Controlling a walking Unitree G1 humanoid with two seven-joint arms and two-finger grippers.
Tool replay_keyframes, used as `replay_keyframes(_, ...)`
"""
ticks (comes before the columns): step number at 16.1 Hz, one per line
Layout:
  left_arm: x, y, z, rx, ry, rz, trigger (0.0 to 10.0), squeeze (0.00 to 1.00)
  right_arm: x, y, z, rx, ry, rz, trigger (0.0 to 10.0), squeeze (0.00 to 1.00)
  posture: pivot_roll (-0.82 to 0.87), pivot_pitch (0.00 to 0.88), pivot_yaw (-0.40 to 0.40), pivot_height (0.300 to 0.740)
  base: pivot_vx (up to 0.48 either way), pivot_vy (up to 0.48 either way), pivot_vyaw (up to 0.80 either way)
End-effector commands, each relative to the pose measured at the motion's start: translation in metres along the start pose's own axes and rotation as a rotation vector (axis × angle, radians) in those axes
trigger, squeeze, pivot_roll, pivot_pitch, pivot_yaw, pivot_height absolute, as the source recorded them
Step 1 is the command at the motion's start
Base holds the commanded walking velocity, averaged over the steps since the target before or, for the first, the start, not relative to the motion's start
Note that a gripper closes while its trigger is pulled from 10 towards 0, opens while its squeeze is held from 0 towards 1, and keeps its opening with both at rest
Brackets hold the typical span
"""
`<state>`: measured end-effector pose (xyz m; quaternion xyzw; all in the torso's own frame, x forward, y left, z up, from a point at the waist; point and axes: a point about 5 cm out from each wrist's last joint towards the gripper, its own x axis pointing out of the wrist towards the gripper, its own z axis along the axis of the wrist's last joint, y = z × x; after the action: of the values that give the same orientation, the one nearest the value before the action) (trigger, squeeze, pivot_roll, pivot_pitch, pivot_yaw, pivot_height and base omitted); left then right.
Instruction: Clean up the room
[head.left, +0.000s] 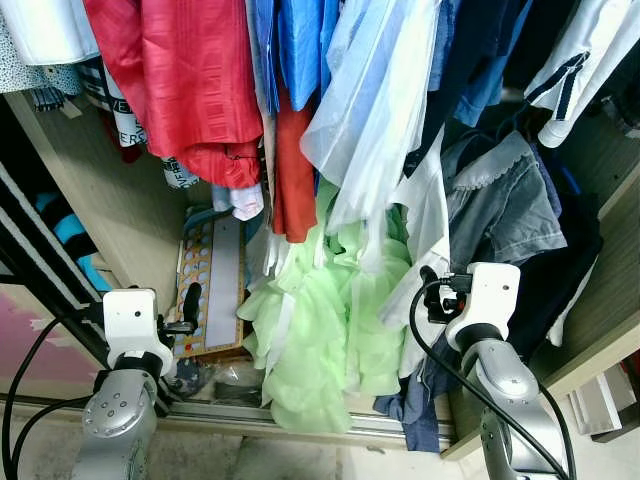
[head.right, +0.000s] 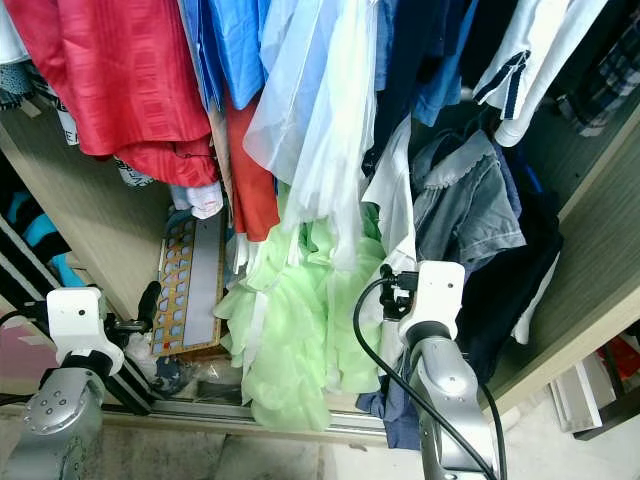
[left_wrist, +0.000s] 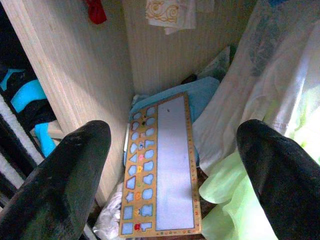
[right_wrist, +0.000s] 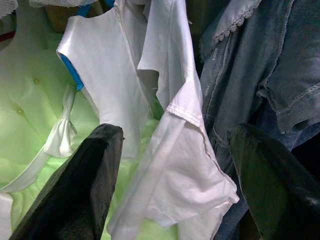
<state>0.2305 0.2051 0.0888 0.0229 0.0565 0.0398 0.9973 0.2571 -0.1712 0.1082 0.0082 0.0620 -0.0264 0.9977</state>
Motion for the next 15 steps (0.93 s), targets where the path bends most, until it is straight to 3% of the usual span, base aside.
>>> replay_keyframes(1, 0.000, 0.001, -0.001, 0.007, 0.003, 0.004, 10.0, 0.00, 0.001, -0.001, -0.001, -0.006, 0.011, -0.007, 10.0, 0.00, -0.07, 0.000, -0.014, 0.740, 0.000, 0.000, 0.00)
replay_keyframes(2, 0.000, 0.001, -0.001, 0.007, 0.003, 0.004, 10.0, 0.00, 0.001, -0.001, -0.001, -0.006, 0.011, -0.007, 10.0, 0.00, -0.07, 0.000, -0.014, 0.740, 0.000, 0.000, 0.00)
replay_keyframes(4, 0.000, 0.005, -0.002, -0.056, -0.103, 0.002, 10.0, 0.00, 0.016, 0.015, 0.006, -0.043, -0.138, 0.095, 10.0, 0.00, -0.04, 0.000, -0.033, 0.740, 0.000, 0.000, 0.00)
replay_keyframes(7, 0.004, -0.001, 0.009, -0.063, -0.155, 0.006, 10.0, 0.00, 0.017, 0.017, 0.008, -0.044, -0.154, 0.120, 10.0, 0.00, -0.03, 0.000, -0.037, 0.740, 0.000, 0.000, 0.00)
replay_keyframes(12, 0.004, 0.001, 0.006, -0.052, -0.172, 0.018, 10.0, 0.00, 0.019, 0.017, 0.003, -0.050, -0.160, 0.129, 10.0, 0.00, -0.04, 0.000, -0.040, 0.740, 0.000, 0.000, 0.00)
replay_keyframes(15, 0.004, 0.001, 0.006, -0.060, -0.167, 0.022, 10.0, 0.00, 0.020, 0.018, 0.005, -0.162, -0.170, 0.125, 10.0, 0.00, -0.04, 0.000, -0.044, 0.740, 0.000, 0.000, 0.47)
